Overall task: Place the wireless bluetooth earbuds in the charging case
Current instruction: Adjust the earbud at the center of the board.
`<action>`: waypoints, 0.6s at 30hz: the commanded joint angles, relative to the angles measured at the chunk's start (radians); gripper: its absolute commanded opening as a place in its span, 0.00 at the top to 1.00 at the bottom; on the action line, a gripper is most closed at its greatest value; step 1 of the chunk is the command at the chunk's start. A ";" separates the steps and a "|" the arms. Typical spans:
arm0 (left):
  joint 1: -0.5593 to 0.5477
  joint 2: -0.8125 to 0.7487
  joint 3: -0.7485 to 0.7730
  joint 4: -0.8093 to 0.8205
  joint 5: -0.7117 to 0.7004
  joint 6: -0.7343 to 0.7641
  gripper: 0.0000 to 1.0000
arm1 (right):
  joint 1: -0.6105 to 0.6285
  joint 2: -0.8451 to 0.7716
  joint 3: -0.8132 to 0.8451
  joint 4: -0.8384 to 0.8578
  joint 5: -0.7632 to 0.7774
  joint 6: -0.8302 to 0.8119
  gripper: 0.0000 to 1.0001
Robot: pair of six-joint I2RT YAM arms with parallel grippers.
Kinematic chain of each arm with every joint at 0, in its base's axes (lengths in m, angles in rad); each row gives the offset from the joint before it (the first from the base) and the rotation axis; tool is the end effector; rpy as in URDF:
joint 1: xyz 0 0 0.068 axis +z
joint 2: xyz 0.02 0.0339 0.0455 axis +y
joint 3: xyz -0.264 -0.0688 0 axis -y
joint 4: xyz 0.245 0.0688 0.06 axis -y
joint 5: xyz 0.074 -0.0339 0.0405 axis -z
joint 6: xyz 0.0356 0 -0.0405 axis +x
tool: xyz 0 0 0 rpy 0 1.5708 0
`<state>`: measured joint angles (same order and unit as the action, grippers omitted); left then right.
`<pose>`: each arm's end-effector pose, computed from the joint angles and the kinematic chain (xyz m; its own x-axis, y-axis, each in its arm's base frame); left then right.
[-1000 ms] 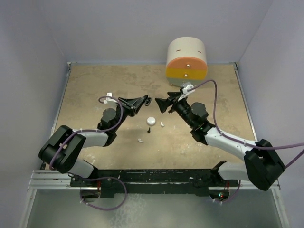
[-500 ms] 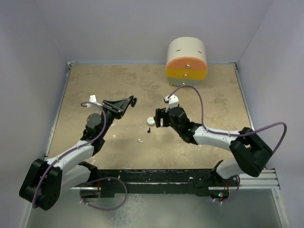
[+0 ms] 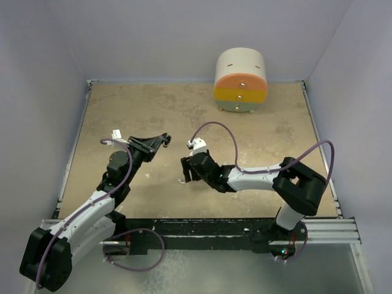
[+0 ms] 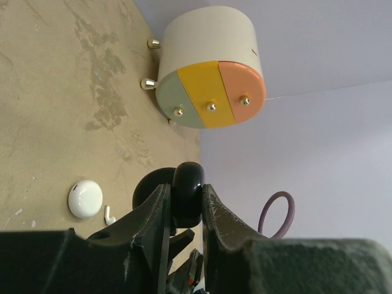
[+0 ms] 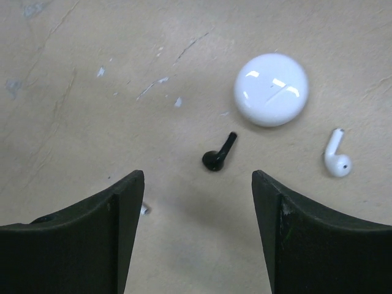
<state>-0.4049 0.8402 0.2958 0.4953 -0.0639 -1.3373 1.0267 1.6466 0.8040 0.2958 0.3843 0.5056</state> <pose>0.1791 -0.0743 0.2292 -0.3359 -0.9123 -0.2342 0.0335 0.2369 -0.9710 0.1870 0.2833 0.1782 -0.5394 -0.0241 -0.8417 -0.4186 0.8750 0.2432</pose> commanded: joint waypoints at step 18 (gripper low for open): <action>0.012 -0.035 -0.016 -0.006 -0.007 0.037 1.00 | 0.023 0.128 0.095 -0.086 0.090 0.176 0.51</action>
<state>-0.4000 0.8169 0.2817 0.4652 -0.0639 -1.3224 1.0481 1.7561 0.8646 0.2295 0.4313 0.6430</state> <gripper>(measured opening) 0.219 0.503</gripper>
